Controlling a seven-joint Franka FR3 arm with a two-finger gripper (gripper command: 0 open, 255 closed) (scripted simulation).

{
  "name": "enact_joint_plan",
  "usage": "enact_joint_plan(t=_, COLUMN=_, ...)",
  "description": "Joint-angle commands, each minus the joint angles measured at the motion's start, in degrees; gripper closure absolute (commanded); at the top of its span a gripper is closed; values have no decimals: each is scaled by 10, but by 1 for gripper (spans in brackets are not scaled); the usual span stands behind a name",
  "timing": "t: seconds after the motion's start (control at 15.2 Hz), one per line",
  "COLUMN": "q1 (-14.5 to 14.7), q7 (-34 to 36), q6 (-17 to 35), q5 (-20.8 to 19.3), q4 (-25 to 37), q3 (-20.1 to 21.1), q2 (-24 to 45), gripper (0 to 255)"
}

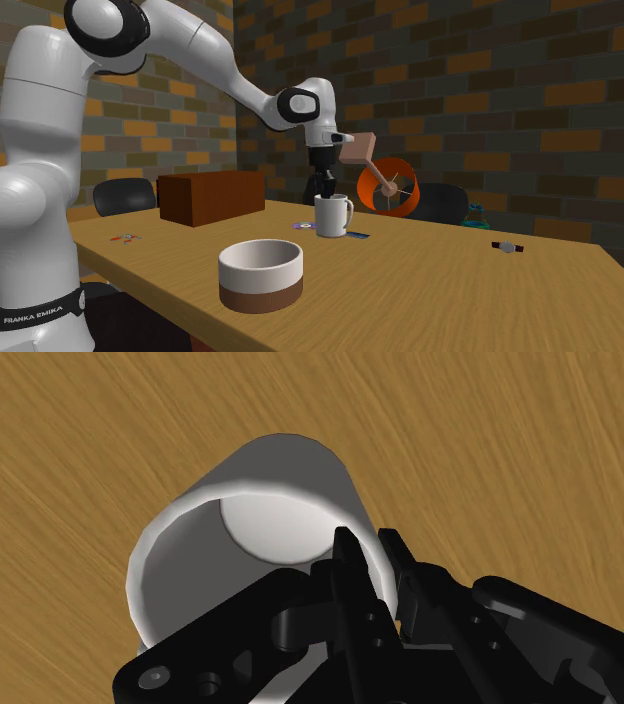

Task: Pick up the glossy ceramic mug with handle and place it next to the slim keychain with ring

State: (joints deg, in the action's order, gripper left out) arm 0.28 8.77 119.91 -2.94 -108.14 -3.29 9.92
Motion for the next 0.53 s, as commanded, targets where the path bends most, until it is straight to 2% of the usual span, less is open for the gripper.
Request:
enact_joint_plan(t=0.0, q1=0, q7=-1, q6=-14, q5=0, q4=9, q3=0, q2=-5, gripper=255)
enact_joint_plan(t=0.46, q1=0, q7=-3, q6=-65, q5=0, q4=46, q3=0, q2=-19, gripper=255)
